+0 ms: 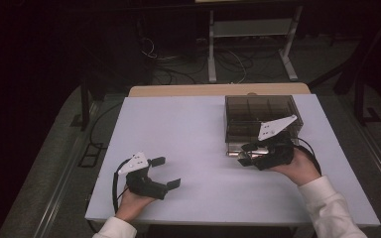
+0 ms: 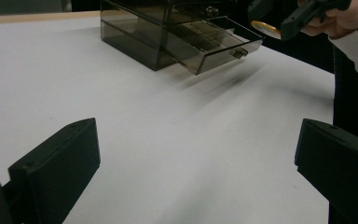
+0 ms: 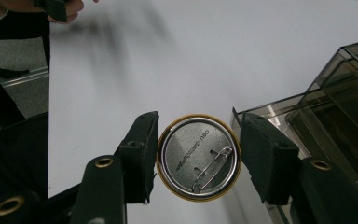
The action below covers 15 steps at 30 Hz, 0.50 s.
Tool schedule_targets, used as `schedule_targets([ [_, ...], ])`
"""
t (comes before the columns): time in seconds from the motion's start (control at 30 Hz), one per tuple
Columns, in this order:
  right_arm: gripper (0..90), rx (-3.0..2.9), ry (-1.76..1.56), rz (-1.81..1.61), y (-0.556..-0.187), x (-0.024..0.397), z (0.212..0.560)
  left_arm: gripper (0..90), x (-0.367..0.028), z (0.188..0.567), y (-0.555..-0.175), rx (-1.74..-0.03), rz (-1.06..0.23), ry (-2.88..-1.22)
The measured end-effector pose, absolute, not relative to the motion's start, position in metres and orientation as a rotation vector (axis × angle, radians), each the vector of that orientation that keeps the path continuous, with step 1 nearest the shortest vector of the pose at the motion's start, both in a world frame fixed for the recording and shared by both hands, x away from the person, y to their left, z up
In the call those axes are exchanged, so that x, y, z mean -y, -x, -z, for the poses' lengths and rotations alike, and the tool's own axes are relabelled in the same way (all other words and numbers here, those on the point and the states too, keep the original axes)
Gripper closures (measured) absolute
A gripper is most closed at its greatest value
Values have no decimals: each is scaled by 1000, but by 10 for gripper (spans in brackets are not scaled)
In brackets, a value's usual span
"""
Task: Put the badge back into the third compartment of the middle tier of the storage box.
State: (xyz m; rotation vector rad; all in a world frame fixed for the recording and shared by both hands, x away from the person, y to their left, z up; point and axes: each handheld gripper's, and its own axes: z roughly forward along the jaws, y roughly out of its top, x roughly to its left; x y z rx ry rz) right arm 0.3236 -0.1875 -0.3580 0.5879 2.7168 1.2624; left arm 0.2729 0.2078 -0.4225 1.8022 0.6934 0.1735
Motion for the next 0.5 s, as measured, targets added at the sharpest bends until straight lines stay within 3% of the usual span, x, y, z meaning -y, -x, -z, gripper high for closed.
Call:
schedule_targets([
  [0.5,468,-2696,-645,-1251,-331,206,355,0,-209,422,-273,-698,-178,-1803],
])
